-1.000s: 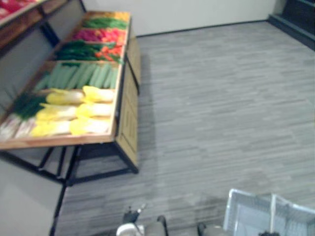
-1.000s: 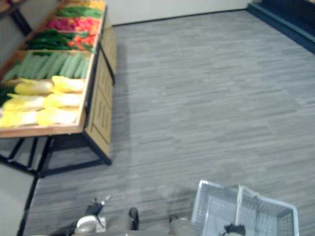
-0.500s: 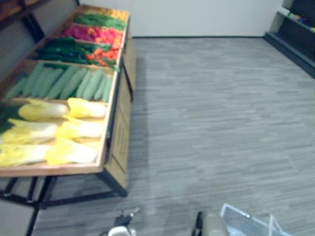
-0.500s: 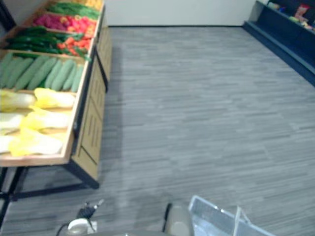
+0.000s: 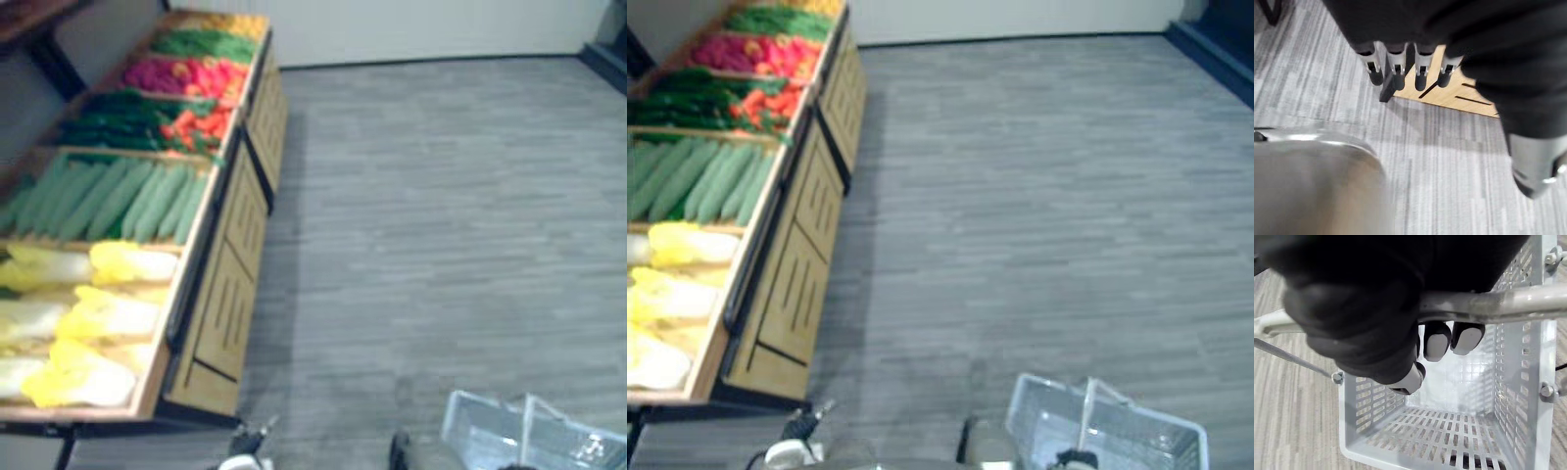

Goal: Pick vegetable in the basket

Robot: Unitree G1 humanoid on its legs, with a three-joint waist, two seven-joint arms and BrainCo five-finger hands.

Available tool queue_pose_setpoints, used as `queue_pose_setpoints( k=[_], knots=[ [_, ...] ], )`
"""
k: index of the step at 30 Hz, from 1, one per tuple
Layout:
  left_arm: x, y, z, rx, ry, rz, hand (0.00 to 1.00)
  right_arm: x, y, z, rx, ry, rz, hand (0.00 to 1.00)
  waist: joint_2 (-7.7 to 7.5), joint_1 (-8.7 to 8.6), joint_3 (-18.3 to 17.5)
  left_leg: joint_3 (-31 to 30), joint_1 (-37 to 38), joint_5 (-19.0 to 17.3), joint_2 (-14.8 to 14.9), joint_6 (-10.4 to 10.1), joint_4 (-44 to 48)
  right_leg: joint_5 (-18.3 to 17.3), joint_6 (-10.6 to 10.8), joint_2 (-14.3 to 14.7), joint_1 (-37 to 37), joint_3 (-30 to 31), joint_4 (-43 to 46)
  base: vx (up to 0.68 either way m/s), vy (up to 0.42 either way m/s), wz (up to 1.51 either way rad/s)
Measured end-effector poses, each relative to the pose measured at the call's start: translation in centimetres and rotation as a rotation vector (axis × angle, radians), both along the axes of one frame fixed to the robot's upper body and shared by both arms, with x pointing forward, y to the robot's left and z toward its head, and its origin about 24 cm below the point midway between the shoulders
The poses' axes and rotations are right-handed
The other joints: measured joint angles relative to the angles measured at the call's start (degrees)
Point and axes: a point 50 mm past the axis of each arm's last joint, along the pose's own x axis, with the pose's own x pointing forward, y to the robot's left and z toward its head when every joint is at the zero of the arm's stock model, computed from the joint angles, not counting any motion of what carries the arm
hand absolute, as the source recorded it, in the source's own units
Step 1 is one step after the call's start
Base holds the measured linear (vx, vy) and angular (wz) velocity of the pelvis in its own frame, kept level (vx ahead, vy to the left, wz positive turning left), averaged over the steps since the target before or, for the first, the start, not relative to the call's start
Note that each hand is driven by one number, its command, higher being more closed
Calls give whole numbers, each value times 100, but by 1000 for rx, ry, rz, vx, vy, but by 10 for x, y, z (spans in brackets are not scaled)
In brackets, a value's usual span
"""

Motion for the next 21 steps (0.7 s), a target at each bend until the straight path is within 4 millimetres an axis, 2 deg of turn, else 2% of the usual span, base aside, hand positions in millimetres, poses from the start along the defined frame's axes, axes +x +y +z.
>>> queue_pose_setpoints(
  k=[2,3,4,5,6,7,8,9,10,12,13,14,15,16,19,20,21],
  knots=[
    [-5,2,0,10,0,18,0,8,-3,3,-12,-18,10,100,-55,89,24,480,-471,-319,-211,117,-389,16,54,-143,306,20,-212,326,63,-19],
    [-5,2,1,15,0,24,0,10,-6,5,-21,-30,4,100,-100,168,38,933,-620,-361,-438,174,-1169,-37,215,-297,437,-34,-219,320,114,-5],
    [-6,2,0,12,-1,30,0,11,-7,6,-26,-37,3,100,-103,176,41,1162,-678,-313,-579,252,-1717,-71,318,-361,511,-93,-219,353,143,38],
    [-6,1,0,4,-1,36,0,11,-11,8,-37,-45,-13,100,-71,153,47,1661,-689,116,-845,487,-2943,-202,491,-448,689,-274,-219,385,180,75],
    [-6,-1,0,1,0,34,0,9,-15,8,-44,-45,-44,100,-87,159,37,2232,-636,309,-1027,1167,-3679,-333,670,-479,885,-442,-230,398,188,87],
    [-6,1,0,4,-1,32,0,9,-11,7,-36,-45,-50,100,-155,164,-8,2339,-531,243,-1170,1296,-3873,-364,720,-527,974,-496,-284,424,167,78],
    [-4,7,2,19,-7,28,0,16,-6,7,-24,-65,-51,100,-325,224,-92,2343,-576,243,-1428,1318,-4041,-348,743,-651,1001,-522,-445,434,134,45],
    [-3,8,3,23,-11,31,0,25,-4,8,-20,-87,-49,100,-416,308,-68,2303,-658,69,-1534,1521,-3979,-280,838,-715,994,-507,-526,416,123,34],
    [-4,9,2,24,-7,33,0,29,-3,9,-19,-95,-45,100,-449,332,-58,2264,-663,-25,-1582,1620,-3894,-272,852,-773,1011,-496,-436,489,171,29],
    [-13,6,-1,13,30,39,0,34,-4,10,-23,-102,-32,100,-431,395,-63,2185,-389,-297,-1658,1591,-3905,-282,869,-975,879,-313,505,443,175,41],
    [-20,8,-2,19,53,25,0,34,-1,9,-16,-106,-28,100,-469,423,-66,1907,59,-504,-1826,1504,-4014,47,1344,-1302,335,60,2417,313,132,58],
    [-20,9,-2,25,58,8,0,33,0,9,-16,-107,-33,100,-487,386,-64,1757,182,-550,-1876,1498,-4043,244,1505,-1353,119,284,3139,475,144,96],
    [-20,11,-2,36,64,-15,0,33,1,9,-12,-117,-44,100,-525,318,-62,1515,360,-594,-1966,1498,-4095,251,1527,-1344,-206,541,4110,385,-9,140],
    [-20,11,-2,41,73,-32,0,35,-3,11,-16,-148,-75,100,-543,242,-66,1147,699,-619,-2050,1519,-4275,174,1393,-1256,-698,755,5272,462,-25,139],
    [-18,10,-2,45,71,-38,0,42,-6,17,-36,-194,-72,100,-507,207,-73,590,1042,-616,-2088,1512,-4517,-1,1095,-1063,-1330,828,5743,311,-94,122],
    [-17,11,-1,49,64,-36,0,43,-7,18,-42,-205,-70,100,-514,182,-79,195,1147,-621,-2097,1454,-4567,-100,933,-1020,-1580,844,5406,347,-193,172],
    [-16,11,-1,52,62,-34,0,44,-9,19,-48,-207,-70,100,-502,160,-79,-243,1262,-594,-2081,1406,-4596,-297,852,-951,-1641,952,4639,358,-222,198]
  ],
)
